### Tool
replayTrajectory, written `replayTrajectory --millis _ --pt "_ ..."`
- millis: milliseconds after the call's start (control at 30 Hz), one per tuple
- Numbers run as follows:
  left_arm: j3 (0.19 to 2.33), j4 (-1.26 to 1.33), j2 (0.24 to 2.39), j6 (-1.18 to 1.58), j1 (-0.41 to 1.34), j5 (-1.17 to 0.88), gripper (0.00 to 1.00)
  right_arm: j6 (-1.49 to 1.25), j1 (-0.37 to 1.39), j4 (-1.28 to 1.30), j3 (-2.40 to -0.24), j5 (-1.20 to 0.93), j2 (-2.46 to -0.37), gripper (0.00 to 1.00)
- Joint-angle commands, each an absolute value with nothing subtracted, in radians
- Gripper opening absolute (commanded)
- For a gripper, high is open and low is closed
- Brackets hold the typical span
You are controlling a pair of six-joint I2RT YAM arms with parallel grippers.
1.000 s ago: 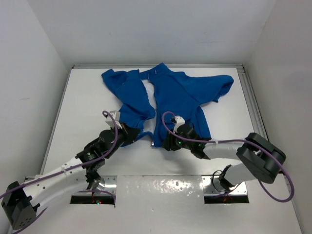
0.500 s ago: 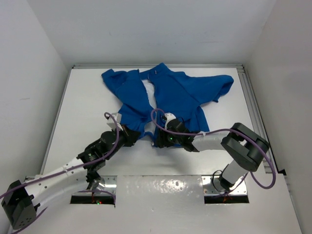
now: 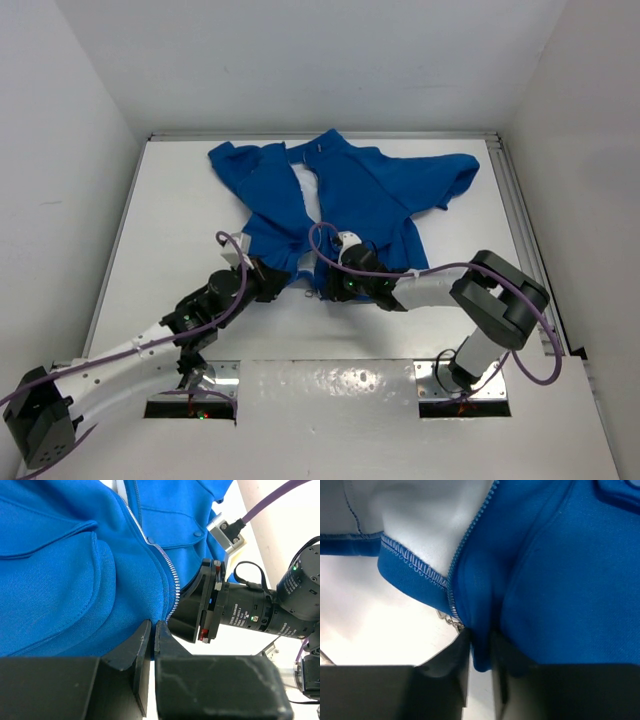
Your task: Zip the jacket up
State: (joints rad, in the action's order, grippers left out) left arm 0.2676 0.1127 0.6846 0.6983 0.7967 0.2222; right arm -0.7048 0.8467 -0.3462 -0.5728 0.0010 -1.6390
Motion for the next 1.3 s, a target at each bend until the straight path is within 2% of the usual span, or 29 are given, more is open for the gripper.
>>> replayTrajectory --millis 0,33,133,367,400,500,800,1000,1133,1200,1267 --pt "0.262 0.193 0.693 0.716 0.79 0.199 0.0 -0.709 0.851 -0.367 -0.568 0.032 -1.631 0.18" --pt "0.252 0.201 0.696 0.721 0.79 0.199 0.0 -0.71 0.851 -0.367 -0.561 0.038 -1.626 0.13" --pt "0.25 0.212 0.707 0.723 0.79 0.193 0.0 -0.707 0.856 -0.351 -0.548 0.046 -1.589 0.12" --pt "0.244 0.248 0.729 0.729 0.79 0.181 0.0 -0.677 0.868 -0.247 -0.545 0.045 -1.485 0.21" --pt "0.247 0.252 0.735 0.727 0.79 0.176 0.0 -0.673 0.868 -0.242 -0.546 0.028 -1.483 0.14" --pt "0.25 0.264 0.749 0.729 0.79 0.166 0.0 -0.686 0.87 -0.241 -0.539 0.017 -1.493 0.04" --pt "0.268 0.265 0.742 0.735 0.79 0.17 0.0 -0.704 0.87 -0.322 -0.497 0.003 -1.373 0.0" --pt "0.308 0.333 0.776 0.741 0.79 0.169 0.0 -0.71 0.871 -0.546 -0.382 -0.029 -1.155 0.0" --pt "0.343 0.376 0.802 0.746 0.79 0.183 0.0 -0.729 0.87 -0.823 -0.272 -0.018 -1.031 0.0" --pt "0.353 0.39 0.808 0.739 0.79 0.196 0.0 -0.738 0.87 -0.999 -0.198 -0.009 -1.016 0.0" --pt "0.362 0.405 0.816 0.742 0.79 0.193 0.0 -0.761 0.87 -1.038 -0.178 -0.003 -1.037 0.0"
